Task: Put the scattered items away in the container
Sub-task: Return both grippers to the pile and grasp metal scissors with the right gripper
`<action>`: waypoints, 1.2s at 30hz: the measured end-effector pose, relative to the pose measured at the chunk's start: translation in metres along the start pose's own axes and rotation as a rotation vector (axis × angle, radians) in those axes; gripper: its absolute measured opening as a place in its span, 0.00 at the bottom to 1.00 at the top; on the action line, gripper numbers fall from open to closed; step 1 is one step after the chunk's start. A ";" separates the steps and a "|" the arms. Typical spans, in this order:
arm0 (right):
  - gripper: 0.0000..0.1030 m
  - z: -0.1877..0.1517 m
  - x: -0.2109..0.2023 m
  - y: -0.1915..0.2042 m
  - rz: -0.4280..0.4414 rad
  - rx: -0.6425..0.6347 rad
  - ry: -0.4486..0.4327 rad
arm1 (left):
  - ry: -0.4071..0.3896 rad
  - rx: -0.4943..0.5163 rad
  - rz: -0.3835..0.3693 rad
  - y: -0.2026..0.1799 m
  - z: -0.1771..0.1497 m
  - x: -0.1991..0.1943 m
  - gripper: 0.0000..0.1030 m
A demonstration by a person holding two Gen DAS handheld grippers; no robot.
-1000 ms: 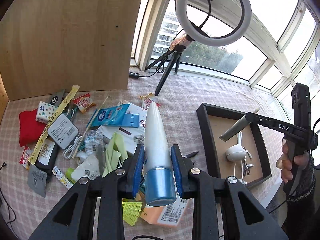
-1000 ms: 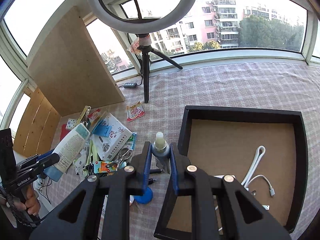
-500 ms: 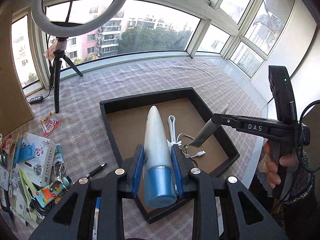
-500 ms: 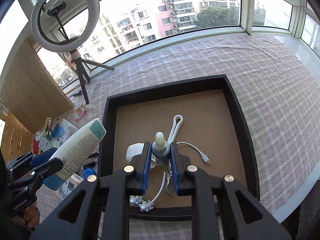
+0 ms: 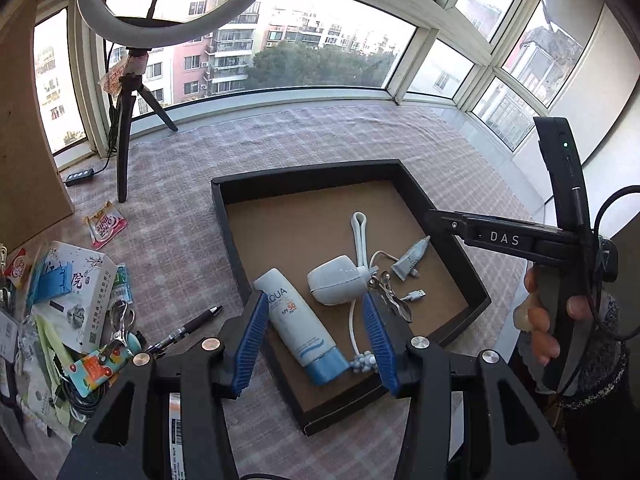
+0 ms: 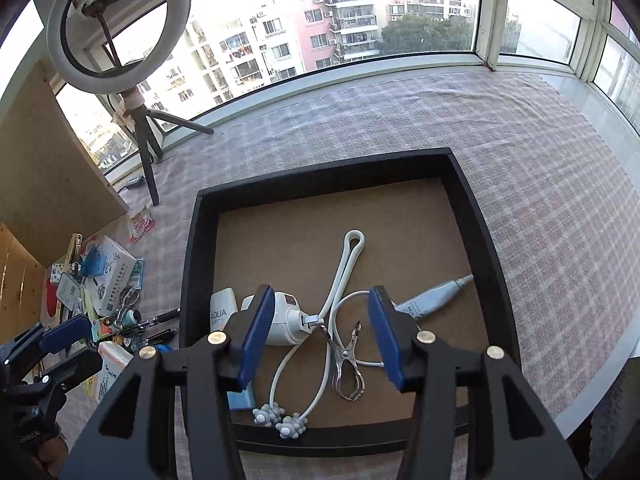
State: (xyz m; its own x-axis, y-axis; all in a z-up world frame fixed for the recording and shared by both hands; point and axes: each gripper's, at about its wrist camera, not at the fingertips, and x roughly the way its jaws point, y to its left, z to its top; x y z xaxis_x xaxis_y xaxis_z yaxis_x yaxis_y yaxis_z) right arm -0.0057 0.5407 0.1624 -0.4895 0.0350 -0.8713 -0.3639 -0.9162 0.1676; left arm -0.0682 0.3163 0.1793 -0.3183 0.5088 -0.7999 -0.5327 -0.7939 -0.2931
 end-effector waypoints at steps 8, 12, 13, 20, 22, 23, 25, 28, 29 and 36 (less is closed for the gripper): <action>0.47 -0.003 0.020 0.063 0.110 -0.139 0.039 | -0.021 -0.092 0.078 0.062 -0.022 -0.027 0.45; 0.47 -0.010 0.035 0.106 0.190 -0.246 0.071 | -0.026 -0.141 0.168 0.110 -0.044 -0.048 0.45; 0.47 -0.012 0.038 0.117 0.207 -0.272 0.083 | -0.025 -0.154 0.196 0.123 -0.051 -0.053 0.45; 0.46 -0.031 0.067 0.194 0.263 -0.476 0.176 | 0.022 -0.298 0.305 0.205 -0.101 -0.081 0.38; 0.46 -0.035 0.075 0.211 0.275 -0.517 0.197 | 0.034 -0.326 0.318 0.218 -0.113 -0.085 0.36; 0.46 -0.037 0.079 0.219 0.280 -0.534 0.209 | 0.037 -0.339 0.320 0.222 -0.117 -0.085 0.36; 0.45 -0.040 0.086 0.231 0.286 -0.559 0.230 | 0.046 -0.356 0.311 0.226 -0.123 -0.083 0.36; 0.45 -0.042 0.096 0.244 0.292 -0.578 0.254 | 0.054 -0.351 0.302 0.224 -0.126 -0.077 0.36; 0.45 -0.041 0.099 0.248 0.295 -0.577 0.262 | 0.054 -0.347 0.299 0.224 -0.125 -0.076 0.36; 0.45 -0.027 0.123 0.259 0.327 -0.496 0.310 | 0.071 -0.347 0.265 0.241 -0.098 -0.058 0.36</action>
State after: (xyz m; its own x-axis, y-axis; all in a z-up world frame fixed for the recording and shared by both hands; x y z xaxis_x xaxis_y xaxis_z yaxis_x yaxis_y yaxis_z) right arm -0.1386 0.2970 0.0863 -0.2357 -0.3237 -0.9163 0.2082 -0.9378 0.2777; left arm -0.1011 0.0624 0.1036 -0.3470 0.2583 -0.9016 -0.1413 -0.9648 -0.2220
